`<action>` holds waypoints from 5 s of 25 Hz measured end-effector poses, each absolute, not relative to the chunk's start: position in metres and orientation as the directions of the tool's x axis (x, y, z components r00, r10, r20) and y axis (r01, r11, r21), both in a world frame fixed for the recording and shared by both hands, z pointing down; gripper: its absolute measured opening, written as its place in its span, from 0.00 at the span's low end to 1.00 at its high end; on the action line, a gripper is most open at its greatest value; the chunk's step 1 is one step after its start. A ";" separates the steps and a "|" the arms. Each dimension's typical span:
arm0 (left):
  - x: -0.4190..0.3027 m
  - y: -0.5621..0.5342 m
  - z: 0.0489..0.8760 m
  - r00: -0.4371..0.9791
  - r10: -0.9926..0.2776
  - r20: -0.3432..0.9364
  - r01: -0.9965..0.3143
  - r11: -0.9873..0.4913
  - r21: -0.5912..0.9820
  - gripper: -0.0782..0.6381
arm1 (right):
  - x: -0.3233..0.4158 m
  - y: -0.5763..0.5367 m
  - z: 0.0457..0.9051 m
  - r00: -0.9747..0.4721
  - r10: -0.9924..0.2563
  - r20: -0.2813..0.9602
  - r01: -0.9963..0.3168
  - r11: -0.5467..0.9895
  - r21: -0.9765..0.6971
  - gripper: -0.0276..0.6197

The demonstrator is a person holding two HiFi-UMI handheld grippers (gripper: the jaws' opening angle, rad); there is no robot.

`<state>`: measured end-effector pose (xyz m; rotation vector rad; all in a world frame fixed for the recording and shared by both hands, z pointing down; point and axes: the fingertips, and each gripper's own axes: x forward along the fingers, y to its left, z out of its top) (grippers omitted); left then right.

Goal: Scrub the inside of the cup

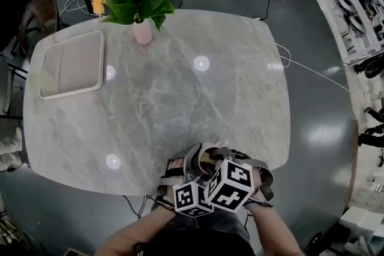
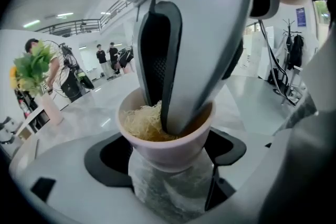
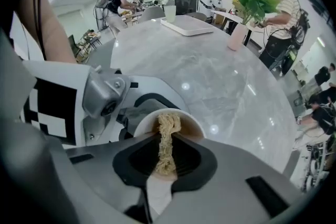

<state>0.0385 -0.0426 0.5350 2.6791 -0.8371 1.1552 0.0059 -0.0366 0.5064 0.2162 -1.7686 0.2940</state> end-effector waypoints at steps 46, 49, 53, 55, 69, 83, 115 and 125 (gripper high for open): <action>0.013 -0.002 0.527 0.501 -0.425 0.754 -0.571 -0.817 -0.080 0.70 | 0.029 -0.052 0.480 -0.279 0.036 0.960 -0.277 0.954 -0.116 0.14; -0.024 -0.040 0.533 0.432 -0.465 0.773 -0.606 -0.784 -0.133 0.70 | 0.030 -0.054 0.483 -0.272 0.026 0.962 -0.312 0.943 -0.113 0.14; -0.030 -0.071 0.531 0.527 -0.400 0.750 -0.442 -0.883 -0.160 0.70 | 0.030 -0.056 0.485 -0.266 0.016 0.964 -0.335 0.936 -0.108 0.14; -0.023 -0.080 0.528 0.568 -0.362 0.739 -0.312 -0.926 -0.214 0.70 | 0.031 -0.056 0.487 -0.259 0.013 0.966 -0.349 0.931 -0.106 0.14; 0.005 -0.063 0.521 0.683 -0.199 0.703 -0.106 -0.979 -0.174 0.22 | 0.028 -0.052 0.507 -0.201 -0.029 0.979 -0.261 0.965 -0.025 0.14; 0.022 0.023 0.522 0.659 -0.143 0.738 -0.078 -0.990 -0.121 0.18 | 0.013 -0.039 0.495 -0.344 0.103 0.933 -0.294 0.932 -0.211 0.14; 0.049 0.017 0.525 0.612 -0.280 0.740 -0.288 -0.950 -0.122 0.16 | 0.004 -0.052 0.467 -0.636 0.043 0.771 -0.466 0.775 -0.427 0.14; 0.032 0.019 0.521 0.627 -0.253 0.737 -0.300 -0.951 -0.071 0.17 | 0.022 -0.055 0.429 -0.782 -0.101 0.615 -0.483 0.722 -0.495 0.14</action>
